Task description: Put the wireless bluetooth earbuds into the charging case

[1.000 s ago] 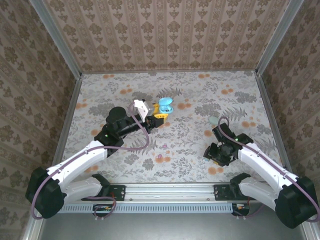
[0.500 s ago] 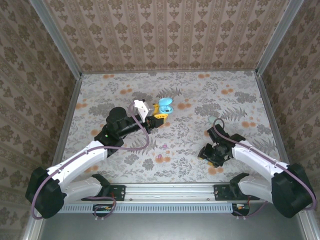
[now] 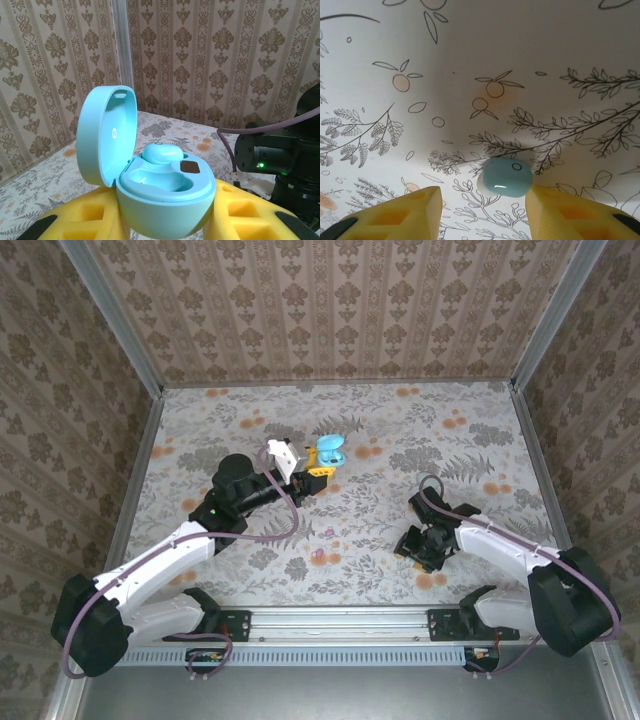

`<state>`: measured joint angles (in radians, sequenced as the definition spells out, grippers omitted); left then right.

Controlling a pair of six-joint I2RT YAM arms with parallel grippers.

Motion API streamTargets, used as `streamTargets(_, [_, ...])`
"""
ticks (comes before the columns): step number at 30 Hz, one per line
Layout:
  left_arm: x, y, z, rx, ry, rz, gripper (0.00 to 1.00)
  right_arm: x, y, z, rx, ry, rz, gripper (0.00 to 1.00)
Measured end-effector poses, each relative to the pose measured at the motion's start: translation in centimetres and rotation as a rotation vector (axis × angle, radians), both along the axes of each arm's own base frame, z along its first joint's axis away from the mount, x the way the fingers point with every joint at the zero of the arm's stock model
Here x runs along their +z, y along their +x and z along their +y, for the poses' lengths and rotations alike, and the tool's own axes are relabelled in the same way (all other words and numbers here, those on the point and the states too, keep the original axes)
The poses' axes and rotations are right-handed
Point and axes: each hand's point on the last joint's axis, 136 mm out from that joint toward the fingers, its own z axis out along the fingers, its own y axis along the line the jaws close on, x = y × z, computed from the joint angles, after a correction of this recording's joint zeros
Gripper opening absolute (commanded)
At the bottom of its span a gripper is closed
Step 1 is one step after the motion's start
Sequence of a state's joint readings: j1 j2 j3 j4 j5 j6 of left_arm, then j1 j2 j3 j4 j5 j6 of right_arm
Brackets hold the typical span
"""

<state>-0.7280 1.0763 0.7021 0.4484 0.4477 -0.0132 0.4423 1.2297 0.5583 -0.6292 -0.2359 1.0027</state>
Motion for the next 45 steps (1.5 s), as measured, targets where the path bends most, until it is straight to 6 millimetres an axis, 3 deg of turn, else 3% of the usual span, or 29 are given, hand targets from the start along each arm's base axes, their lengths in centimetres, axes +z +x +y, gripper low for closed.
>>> streamTargets(11, [-0.5, 0.1, -0.1, 0.0, 0.013, 0.005, 0.29, 0.9, 2.4, 0.3, 0.052, -0.045, -0.059, 0.41])
streamTargets(24, [-0.5, 0.1, -0.1, 0.0, 0.013, 0.005, 0.29, 0.8, 2.4, 0.8, 0.191, -0.141, -0.028, 0.4])
streamTargets(33, [-0.5, 0.1, -0.1, 0.0, 0.013, 0.005, 0.29, -0.3, 2.1, 0.6, 0.323, -0.215, 0.041, 0.33])
streamTargets(45, [-0.5, 0.2, -0.1, 0.004, 0.014, 0.005, 0.29, -0.1, 1.5, 0.2, 0.406, -0.242, 0.071, 0.3])
